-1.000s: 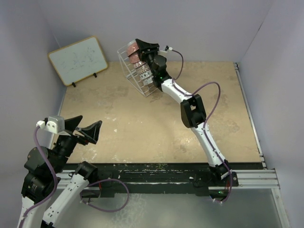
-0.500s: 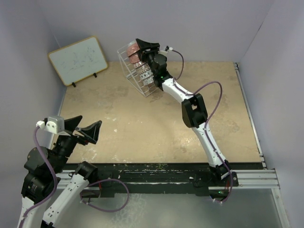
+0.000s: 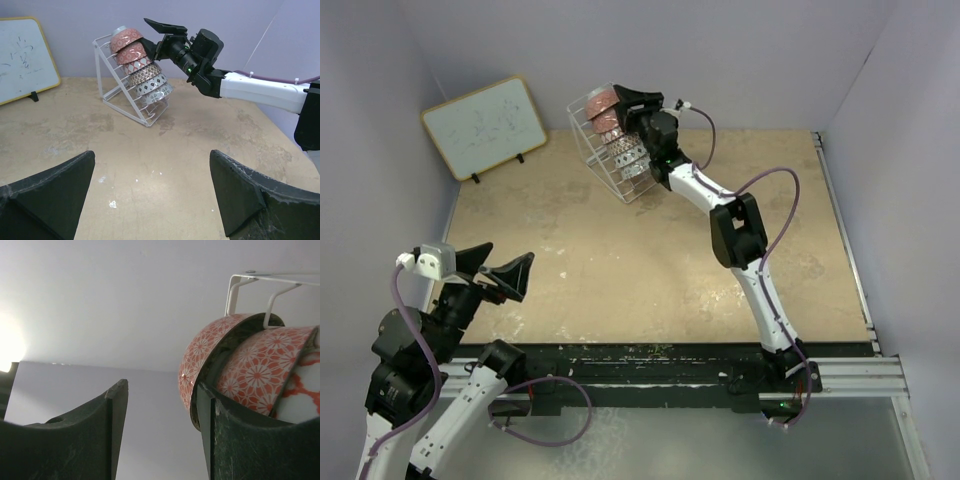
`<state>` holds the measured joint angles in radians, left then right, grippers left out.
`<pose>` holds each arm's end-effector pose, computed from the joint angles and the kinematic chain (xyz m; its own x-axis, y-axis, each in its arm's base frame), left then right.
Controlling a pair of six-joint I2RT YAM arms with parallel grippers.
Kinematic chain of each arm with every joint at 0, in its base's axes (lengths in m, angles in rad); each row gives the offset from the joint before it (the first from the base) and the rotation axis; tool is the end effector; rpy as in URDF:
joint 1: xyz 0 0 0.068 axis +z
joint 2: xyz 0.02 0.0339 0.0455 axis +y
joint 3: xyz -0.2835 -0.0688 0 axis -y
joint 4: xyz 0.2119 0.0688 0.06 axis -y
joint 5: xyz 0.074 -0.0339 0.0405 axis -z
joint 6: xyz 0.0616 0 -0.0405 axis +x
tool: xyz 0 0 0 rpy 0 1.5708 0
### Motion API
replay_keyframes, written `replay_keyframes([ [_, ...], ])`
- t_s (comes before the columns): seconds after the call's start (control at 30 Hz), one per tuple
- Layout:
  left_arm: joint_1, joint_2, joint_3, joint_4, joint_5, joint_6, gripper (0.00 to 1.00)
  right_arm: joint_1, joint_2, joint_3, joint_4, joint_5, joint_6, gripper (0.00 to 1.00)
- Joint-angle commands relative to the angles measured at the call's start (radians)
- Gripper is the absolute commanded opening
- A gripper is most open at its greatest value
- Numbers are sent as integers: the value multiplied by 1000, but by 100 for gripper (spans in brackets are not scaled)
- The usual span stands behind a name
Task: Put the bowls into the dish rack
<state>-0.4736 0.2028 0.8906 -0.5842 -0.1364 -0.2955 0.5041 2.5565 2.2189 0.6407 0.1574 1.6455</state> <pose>0.0058 0.0064 0.3654 -0.0085 -0.3198 -0.9474 0.3439 0.8887 -0.3031 0.5343 0.2837 0.2967 -0.3646 0.9237 0.1179 -0.2348 -0.2137 0.9483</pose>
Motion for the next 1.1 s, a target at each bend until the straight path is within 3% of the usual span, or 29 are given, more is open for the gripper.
replay_keyframes([
  [0.0,-6,18,34,60,-8,-12,99,-29,-69,-69,-39,18,4,59],
  [0.73,-13,57,51,40,-12,-64,99,-41,-239,-322,116,-57,-36,59],
  [1.07,-13,107,66,23,-1,-94,99,-49,-400,-490,169,-29,-123,60],
])
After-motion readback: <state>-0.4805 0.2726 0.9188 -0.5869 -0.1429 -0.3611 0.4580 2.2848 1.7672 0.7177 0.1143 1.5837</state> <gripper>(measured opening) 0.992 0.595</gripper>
